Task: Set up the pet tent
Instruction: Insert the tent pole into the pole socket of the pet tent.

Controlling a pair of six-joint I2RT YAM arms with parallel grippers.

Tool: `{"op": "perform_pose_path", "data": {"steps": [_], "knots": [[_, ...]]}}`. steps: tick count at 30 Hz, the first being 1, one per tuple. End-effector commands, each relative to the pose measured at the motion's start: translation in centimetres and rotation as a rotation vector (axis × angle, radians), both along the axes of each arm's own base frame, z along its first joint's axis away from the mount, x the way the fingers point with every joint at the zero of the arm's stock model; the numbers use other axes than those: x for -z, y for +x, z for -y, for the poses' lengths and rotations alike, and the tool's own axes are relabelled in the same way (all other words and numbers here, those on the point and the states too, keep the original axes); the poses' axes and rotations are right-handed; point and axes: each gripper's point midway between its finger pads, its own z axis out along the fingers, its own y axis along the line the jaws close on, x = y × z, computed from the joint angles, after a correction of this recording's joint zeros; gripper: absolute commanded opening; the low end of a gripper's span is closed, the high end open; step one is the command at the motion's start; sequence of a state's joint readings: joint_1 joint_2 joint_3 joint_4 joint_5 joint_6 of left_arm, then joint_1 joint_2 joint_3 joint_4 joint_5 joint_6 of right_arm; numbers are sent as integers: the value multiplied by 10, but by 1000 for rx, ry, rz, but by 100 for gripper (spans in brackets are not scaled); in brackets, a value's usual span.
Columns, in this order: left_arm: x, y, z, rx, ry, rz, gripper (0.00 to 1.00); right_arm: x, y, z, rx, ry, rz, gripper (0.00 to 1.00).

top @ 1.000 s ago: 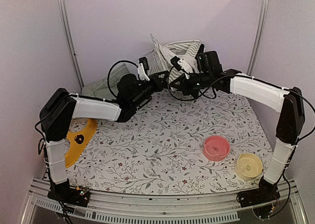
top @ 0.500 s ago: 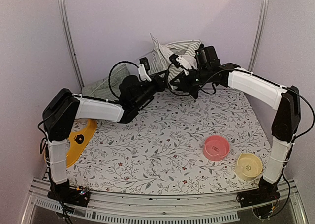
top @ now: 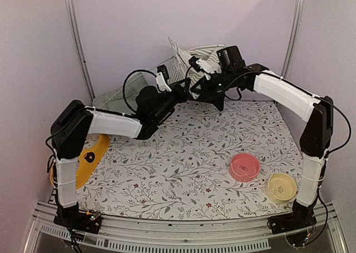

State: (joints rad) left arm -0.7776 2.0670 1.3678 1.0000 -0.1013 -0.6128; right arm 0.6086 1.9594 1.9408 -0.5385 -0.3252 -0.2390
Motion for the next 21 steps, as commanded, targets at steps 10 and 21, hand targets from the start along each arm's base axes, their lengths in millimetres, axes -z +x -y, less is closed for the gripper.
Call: {"op": "perform_pose_path", "data": {"steps": [10, 21], "knots": [[19, -49, 54, 223, 107, -14, 0, -40, 11, 7, 69, 94, 213, 4], [1, -48, 52, 227, 74, 1, 0, -20, 10, 32, 186, 24, 230, 45]]}}
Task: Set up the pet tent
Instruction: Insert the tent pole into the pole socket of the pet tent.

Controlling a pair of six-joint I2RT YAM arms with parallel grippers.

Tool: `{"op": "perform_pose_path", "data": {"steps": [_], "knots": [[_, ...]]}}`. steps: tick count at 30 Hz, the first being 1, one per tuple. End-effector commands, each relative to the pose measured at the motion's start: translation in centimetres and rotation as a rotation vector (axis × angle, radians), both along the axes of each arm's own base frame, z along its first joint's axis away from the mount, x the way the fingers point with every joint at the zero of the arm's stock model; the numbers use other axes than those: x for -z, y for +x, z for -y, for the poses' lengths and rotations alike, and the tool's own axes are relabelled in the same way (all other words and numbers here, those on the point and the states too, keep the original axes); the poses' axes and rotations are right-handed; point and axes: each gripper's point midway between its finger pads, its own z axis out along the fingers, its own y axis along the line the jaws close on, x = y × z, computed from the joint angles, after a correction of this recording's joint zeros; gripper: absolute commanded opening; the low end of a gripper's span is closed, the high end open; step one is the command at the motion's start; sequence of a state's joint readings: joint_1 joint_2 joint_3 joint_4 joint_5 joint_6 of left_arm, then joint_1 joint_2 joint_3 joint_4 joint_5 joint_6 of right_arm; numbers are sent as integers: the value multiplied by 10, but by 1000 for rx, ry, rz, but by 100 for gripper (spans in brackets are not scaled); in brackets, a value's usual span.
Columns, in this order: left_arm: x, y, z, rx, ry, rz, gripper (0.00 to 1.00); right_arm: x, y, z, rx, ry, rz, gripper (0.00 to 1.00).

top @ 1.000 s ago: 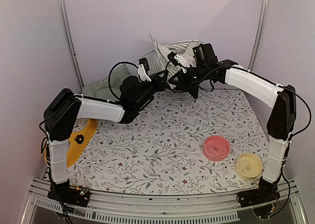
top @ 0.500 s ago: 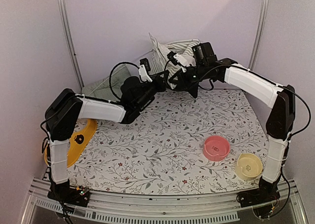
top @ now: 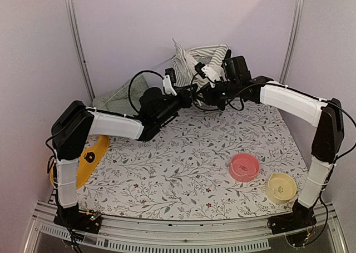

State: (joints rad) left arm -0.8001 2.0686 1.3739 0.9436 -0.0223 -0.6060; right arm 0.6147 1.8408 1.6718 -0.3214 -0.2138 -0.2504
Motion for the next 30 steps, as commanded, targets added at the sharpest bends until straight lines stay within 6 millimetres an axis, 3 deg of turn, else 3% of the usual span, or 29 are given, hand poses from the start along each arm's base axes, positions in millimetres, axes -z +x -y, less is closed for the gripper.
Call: {"op": "perform_pose_path", "data": {"steps": [1, 7, 12, 16, 19, 24, 26, 28, 30], "knots": [[-13, -33, 28, 133, 13, 17, 0, -32, 12, 16, 116, 23, 138, 47], [-22, -35, 29, 141, 5, 27, 0, -11, 14, 17, 155, -53, 125, 47], [-28, -37, 30, 147, 0, 36, 0, 2, 17, 17, 179, -81, 110, 40], [-31, -37, 30, 147, -3, 37, 0, 1, 21, 20, 210, -86, 117, 25], [-33, -37, 29, 145, -4, 33, 0, -1, 22, 22, 222, -88, 122, 0], [-36, -38, 22, 138, 5, 21, 0, -18, 19, 31, 245, -60, 159, 0], [-32, -38, 18, 134, 13, 9, 10, -27, 18, 36, 247, -31, 173, 0], [-45, -42, 7, 124, -4, 18, 26, -31, 17, 39, 246, -11, 176, 0], [-45, -44, 0, 124, -1, 14, 42, -33, 17, 43, 249, -1, 182, 0]]}}
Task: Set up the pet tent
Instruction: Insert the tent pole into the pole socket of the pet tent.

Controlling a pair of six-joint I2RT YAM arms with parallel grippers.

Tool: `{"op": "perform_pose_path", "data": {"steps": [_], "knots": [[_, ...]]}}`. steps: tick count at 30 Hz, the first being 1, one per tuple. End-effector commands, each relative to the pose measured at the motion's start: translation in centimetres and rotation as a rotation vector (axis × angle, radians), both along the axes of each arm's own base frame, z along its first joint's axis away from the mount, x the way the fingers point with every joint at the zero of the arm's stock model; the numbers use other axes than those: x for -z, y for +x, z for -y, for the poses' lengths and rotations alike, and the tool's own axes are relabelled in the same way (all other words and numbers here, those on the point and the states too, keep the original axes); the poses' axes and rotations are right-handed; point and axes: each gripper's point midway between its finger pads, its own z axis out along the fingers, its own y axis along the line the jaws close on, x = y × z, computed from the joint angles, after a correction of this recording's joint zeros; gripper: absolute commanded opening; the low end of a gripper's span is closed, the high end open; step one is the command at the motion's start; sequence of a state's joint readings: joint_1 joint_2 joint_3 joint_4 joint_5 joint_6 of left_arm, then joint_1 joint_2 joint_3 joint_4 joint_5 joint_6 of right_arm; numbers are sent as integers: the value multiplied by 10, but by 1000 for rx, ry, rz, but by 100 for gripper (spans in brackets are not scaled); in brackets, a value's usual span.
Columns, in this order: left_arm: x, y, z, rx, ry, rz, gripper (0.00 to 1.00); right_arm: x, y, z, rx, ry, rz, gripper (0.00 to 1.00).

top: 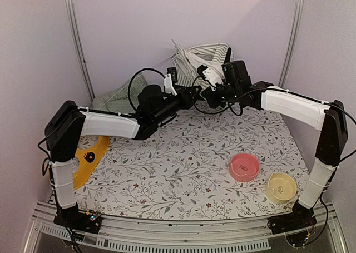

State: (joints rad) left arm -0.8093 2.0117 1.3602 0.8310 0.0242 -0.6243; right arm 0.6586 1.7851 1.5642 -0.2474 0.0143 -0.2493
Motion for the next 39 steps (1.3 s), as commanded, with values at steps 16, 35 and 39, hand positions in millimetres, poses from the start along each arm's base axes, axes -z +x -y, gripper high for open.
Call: {"op": "perform_pose_path", "data": {"steps": [16, 35, 39], "knots": [[-76, -61, -143, -95, 122, 0, 54, -59, -7, 58, 46, 58, 239, 0], [17, 56, -349, -570, 676, -284, 67, -27, -50, 110, 58, 118, 415, 0], [20, 88, -336, -505, 779, -214, 68, -11, -63, 118, 57, 135, 460, 0]]}}
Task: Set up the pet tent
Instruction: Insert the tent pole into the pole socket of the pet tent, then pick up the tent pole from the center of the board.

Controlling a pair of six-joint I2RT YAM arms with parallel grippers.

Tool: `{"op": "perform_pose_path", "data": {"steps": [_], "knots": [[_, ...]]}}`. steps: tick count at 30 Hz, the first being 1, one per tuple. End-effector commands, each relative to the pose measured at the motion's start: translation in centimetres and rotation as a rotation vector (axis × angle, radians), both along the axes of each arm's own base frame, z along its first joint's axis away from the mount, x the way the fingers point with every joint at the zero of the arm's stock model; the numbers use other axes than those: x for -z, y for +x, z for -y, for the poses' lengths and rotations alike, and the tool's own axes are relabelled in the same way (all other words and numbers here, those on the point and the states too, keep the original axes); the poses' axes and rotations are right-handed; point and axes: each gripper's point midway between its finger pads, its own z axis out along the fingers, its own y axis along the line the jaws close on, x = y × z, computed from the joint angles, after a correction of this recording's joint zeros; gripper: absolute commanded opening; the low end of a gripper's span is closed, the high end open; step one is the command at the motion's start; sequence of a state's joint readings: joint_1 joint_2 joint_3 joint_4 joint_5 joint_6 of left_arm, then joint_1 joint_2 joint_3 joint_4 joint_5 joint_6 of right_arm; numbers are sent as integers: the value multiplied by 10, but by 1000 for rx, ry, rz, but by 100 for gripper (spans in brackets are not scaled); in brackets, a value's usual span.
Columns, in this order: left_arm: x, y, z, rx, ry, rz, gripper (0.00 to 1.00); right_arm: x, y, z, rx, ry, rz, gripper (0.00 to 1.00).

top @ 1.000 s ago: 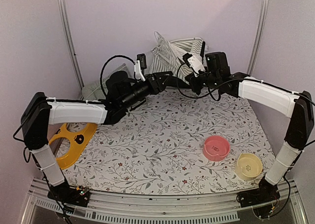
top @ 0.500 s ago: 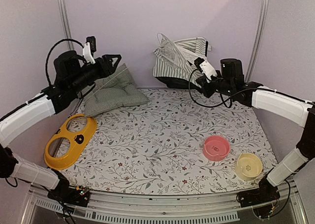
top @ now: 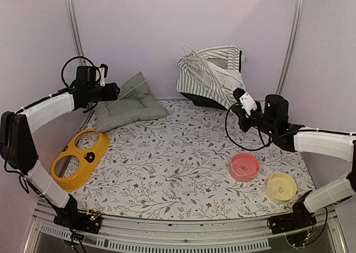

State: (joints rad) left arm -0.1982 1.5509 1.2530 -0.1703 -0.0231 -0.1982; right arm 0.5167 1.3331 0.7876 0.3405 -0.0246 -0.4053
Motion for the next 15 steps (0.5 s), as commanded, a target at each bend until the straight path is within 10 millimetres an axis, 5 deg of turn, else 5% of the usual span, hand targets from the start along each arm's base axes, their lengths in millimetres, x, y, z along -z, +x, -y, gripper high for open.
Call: {"op": "perform_pose_path", "data": {"steps": [1, 8, 15], "knots": [[-13, 35, 18, 140, 122, 63, 68, -30, -10, 7, -9, 99, 174, 0], [6, 73, 33, 313, 240, 21, 70, -25, -18, 21, -35, 141, 176, 0], [28, 83, 29, 377, 240, -24, 72, -32, -13, 34, -58, 161, 171, 0]]}}
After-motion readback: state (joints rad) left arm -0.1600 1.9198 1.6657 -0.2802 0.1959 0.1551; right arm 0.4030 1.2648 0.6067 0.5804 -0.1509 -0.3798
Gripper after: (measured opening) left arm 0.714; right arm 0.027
